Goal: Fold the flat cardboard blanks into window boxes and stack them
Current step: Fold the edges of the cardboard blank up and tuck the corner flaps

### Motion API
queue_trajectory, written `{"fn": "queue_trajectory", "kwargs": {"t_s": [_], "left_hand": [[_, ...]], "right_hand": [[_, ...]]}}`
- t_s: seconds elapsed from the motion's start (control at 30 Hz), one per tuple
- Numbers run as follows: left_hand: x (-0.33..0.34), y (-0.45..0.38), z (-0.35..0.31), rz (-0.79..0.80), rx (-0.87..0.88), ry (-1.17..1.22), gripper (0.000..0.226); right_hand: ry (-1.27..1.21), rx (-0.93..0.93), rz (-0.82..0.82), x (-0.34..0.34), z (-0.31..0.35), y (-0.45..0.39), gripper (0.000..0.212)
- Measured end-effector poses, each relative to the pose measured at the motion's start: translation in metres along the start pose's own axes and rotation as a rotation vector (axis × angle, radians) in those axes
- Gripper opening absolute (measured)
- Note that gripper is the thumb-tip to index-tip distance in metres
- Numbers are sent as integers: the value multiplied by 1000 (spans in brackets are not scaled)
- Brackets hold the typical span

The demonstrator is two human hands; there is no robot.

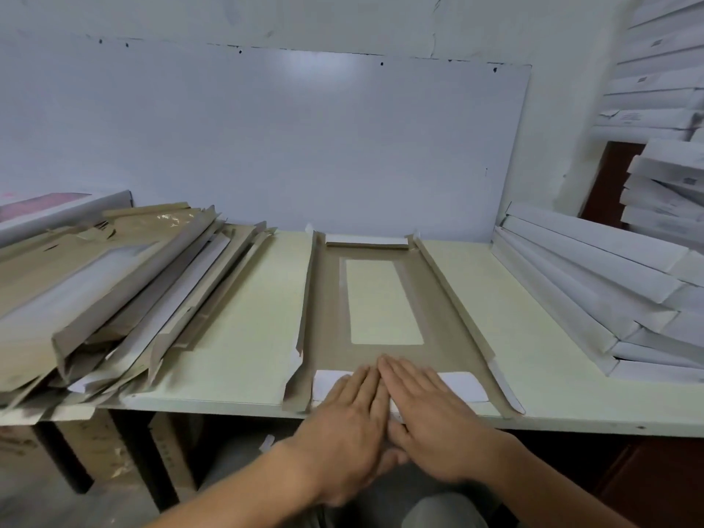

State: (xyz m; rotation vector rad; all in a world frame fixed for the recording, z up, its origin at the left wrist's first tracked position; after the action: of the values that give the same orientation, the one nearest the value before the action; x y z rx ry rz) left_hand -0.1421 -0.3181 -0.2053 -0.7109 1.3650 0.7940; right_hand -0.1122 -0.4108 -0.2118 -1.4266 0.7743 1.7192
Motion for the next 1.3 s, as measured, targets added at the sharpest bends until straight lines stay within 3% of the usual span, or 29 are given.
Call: {"fn": "queue_trajectory", "kwargs": {"t_s": [0.2, 0.3, 0.37, 0.47, 0.6, 0.7, 0.9, 0.93, 1.0, 1.07, 1.17, 1.23, 1.3], "left_hand": [[6, 19, 34, 128, -54, 4, 114], [0, 26, 53, 74, -152, -59, 101], [-12, 24, 54, -49, -202, -136, 70], [-35, 14, 44, -283, -144, -143, 27], [-28, 3, 45, -259, -50, 152, 20], [-30, 4, 55, -307, -87, 265, 23], [-40, 2, 67, -351, -277, 177, 10], [-44, 0, 70, -344, -328, 149, 9], [-48, -3, 70, -332, -420, 52, 33], [-56, -8, 63, -357, -435, -80, 36], [-52, -18, 48, -387, -327, -193, 17], [-26, -28, 37, -236, -216, -138, 37], [-11, -28, 27, -136, -139, -43, 56]], "right_hand": [[25, 172, 39, -1, -47, 23, 104], [26, 232, 50, -5, -70, 36, 106], [56, 235, 39, -6, -75, 37, 97], [44, 195, -18, -12, -71, 35, 71], [77, 74, -110, -24, -53, 32, 54], [1, 55, -145, -35, -51, 27, 52], [-65, 13, -135, -48, -51, 8, 29], [-74, 43, -144, -50, -54, 4, 30], [-129, 124, -151, -51, -60, -4, 29], [-135, 181, -122, -48, -61, -12, 33], [34, 160, -119, -43, -49, -23, 48], [69, 97, -104, -33, -35, -28, 51], [39, 50, 15, -12, -25, -30, 54]]}}
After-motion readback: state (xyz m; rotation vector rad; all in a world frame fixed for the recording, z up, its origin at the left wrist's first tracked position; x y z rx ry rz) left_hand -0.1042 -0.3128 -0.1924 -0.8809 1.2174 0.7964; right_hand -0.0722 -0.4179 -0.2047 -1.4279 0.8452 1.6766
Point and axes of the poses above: each hand's wrist, its own y-axis away from the middle knuckle, its own x-axis out of the palm, z = x × y, the point moved 8 cm from there along -y, towards the middle knuckle, and after that the axes turned 4 degrees about -y, right-handed, at the moved point
